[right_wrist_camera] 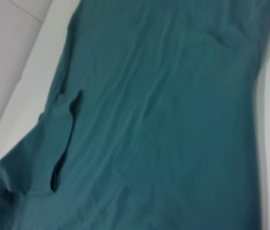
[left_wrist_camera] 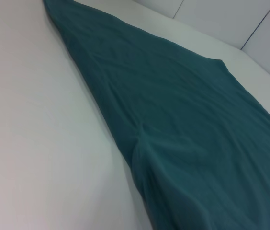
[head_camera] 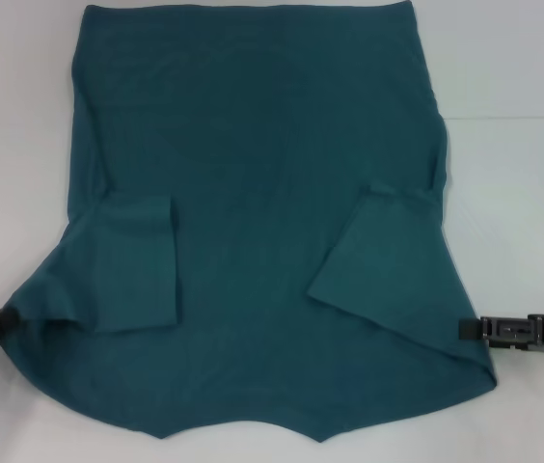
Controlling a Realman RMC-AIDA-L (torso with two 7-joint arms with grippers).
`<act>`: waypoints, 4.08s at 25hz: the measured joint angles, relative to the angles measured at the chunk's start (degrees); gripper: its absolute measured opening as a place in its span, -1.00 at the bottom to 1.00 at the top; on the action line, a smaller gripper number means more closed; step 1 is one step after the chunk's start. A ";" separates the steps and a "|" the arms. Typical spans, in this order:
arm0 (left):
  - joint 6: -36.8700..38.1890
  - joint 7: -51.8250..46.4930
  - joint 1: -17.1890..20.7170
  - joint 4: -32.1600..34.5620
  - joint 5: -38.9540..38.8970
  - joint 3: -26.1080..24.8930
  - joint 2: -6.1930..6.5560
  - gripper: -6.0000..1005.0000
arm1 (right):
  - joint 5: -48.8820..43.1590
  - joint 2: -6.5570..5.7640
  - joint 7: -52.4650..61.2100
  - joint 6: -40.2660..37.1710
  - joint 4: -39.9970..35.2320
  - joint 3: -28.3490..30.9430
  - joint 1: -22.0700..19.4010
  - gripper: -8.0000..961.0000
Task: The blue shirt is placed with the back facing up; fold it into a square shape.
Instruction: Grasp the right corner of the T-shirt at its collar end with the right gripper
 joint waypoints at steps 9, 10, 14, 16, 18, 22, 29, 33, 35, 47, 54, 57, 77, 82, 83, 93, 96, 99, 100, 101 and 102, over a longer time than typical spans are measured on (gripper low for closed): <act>0.30 -0.28 -0.17 -0.03 0.00 0.02 -0.01 -0.97 | -1.57 -0.38 1.18 -1.60 -0.02 -0.15 -0.10 0.79; 0.29 -0.28 -0.20 -0.03 0.01 0.03 -0.01 -0.97 | -1.74 -0.42 1.27 -1.67 -0.02 -0.24 -0.11 0.79; 0.29 -0.28 -0.25 -0.03 0.10 0.03 0.00 -0.97 | -2.10 -0.37 1.30 -1.96 -0.03 -0.29 -0.11 0.79; 0.29 -0.28 -0.25 -0.03 0.18 0.03 0.03 -0.97 | -2.12 -0.20 1.30 -2.13 -0.03 -0.37 -0.09 0.78; 0.29 -0.28 -0.25 -0.03 0.21 0.02 0.04 -0.97 | -2.18 -0.08 1.29 -2.56 -0.03 -0.40 -0.04 0.78; 0.29 -0.28 -0.25 -0.03 0.24 0.02 0.06 -0.97 | -2.19 0.29 1.04 -3.40 -0.02 -0.41 0.27 0.78; 0.09 -0.13 -0.25 -0.03 0.35 0.02 0.08 -0.96 | -2.25 1.54 0.87 -4.63 -0.02 -0.51 1.49 0.77; -0.14 0.00 -0.29 -0.03 0.36 0.02 0.08 -0.96 | -2.25 2.18 0.89 -5.35 -0.02 -1.21 2.46 0.77; -0.20 0.02 -0.31 -0.03 0.36 0.02 0.08 -0.96 | -2.25 2.45 1.11 -5.41 -0.04 -1.94 2.95 0.76; -0.25 0.20 -0.34 -0.40 0.26 0.02 0.08 -0.96 | -2.24 2.93 2.77 -5.21 0.52 -4.32 3.94 0.75; -0.24 0.24 -0.48 -0.47 0.04 0.02 0.12 -0.96 | -2.22 3.35 3.40 -5.81 0.72 -4.15 3.60 0.74; -0.21 0.25 -0.82 -0.47 0.02 0.02 0.14 -0.95 | -1.84 3.39 3.47 -5.72 0.68 -2.85 3.06 0.74; -0.24 0.25 -1.73 -0.65 0.41 0.12 0.26 -0.95 | -1.71 3.11 2.99 -4.65 0.39 2.35 0.16 0.72; -0.23 0.25 -1.76 -0.64 0.44 0.12 0.26 -0.95 | -1.91 2.97 2.17 -5.09 0.09 2.40 -0.08 0.71; -0.24 0.25 -1.78 -0.64 0.45 0.11 0.26 -0.95 | -1.93 2.92 1.96 -5.10 0.09 2.41 -0.11 0.71; -0.24 -0.02 -1.96 -0.64 0.42 0.11 0.26 -0.94 | -1.94 2.44 1.31 -4.89 -0.65 2.98 -1.45 -0.12; -0.24 -0.06 -2.03 -0.64 0.41 0.11 0.26 -0.94 | -1.88 2.44 1.10 -4.85 -0.66 3.09 -1.57 -0.42; -0.24 -0.08 -2.08 -0.65 0.42 0.11 0.26 -0.94 | -1.82 2.44 0.46 -4.74 -0.66 3.16 -1.65 -0.78; -0.24 -0.10 -2.09 -0.69 0.43 0.11 0.26 -0.94 | -1.80 2.44 0.17 -4.73 -0.67 3.24 -1.70 -0.81; -0.23 -0.15 -2.09 -0.73 0.43 0.11 0.26 -0.94 | -1.77 2.48 -0.31 -4.72 -0.67 3.45 -1.79 -0.84; -0.23 -0.21 -2.09 -0.74 0.44 0.11 0.26 -0.94 | -1.76 2.56 -0.88 -4.71 -0.66 3.74 -1.89 -0.88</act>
